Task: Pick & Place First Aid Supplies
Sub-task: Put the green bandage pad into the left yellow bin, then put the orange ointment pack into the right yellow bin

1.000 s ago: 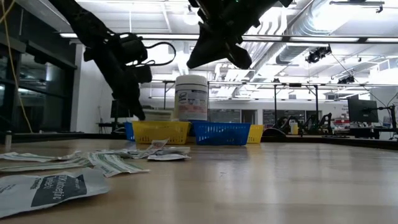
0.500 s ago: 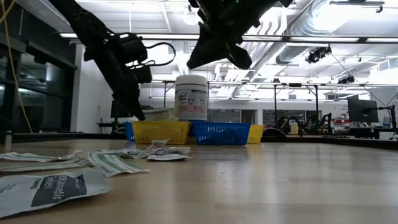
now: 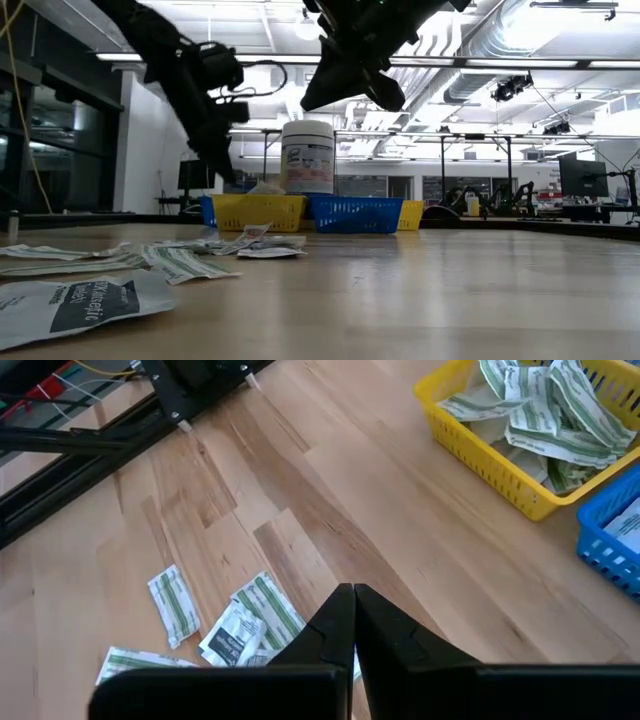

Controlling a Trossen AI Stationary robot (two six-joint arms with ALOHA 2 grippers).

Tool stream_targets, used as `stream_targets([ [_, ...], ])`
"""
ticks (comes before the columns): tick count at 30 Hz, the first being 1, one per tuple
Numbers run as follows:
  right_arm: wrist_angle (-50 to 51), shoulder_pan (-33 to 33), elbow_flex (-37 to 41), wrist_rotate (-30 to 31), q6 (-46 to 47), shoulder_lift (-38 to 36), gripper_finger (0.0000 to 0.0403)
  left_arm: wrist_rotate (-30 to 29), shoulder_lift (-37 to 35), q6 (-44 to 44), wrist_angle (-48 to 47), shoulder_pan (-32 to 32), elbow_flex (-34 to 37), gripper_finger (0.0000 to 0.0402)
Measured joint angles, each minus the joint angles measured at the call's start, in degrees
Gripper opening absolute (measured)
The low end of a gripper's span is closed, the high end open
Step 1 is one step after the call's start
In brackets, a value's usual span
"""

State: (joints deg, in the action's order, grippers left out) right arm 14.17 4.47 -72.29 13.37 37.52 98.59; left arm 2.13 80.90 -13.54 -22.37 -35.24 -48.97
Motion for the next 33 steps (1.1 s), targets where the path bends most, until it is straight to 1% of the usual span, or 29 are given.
stream_targets([
  [4,0.21,0.02,0.00,0.00,0.00,0.00,0.0001,-0.74,-0.02,-1.05,-3.21,0.00,-5.26,0.0154],
  [7,1.16,0.00,0.00,-0.41,-0.02,0.00,0.0002,0.23,-0.02,-0.92,-6.84,0.01,-8.63,0.0154],
  [10,2.30,0.00,0.02,-2.52,-0.08,0.00,0.0002,2.02,-0.07,2.06,-11.42,0.00,-10.97,0.0154],
  [14,3.86,0.10,0.04,-4.00,-0.27,0.00,0.0002,6.43,-2.21,7.34,-15.91,0.37,-11.23,0.0154],
  [18,4.88,0.46,0.04,-4.54,-0.54,0.00,0.0001,7.57,-5.30,12.91,-17.87,2.99,-9.47,0.0154],
  [20,4.92,0.46,0.04,-6.39,-0.74,0.00,0.0001,7.54,-7.28,15.41,-18.09,5.10,-8.28,0.0154],
  [24,4.90,0.46,0.04,-10.98,-0.09,0.00,0.0009,6.49,-10.94,23.19,-18.43,10.10,-4.81,0.0154],
  [28,4.54,1.38,0.04,-13.24,1.25,0.35,0.0026,1.22,-14.57,31.87,-18.26,17.30,-1.07,0.0154],
  [33,3.36,3.21,0.04,-16.31,3.32,2.81,0.0073,-4.32,-18.41,44.29,-17.68,27.42,3.32,0.0154],
])
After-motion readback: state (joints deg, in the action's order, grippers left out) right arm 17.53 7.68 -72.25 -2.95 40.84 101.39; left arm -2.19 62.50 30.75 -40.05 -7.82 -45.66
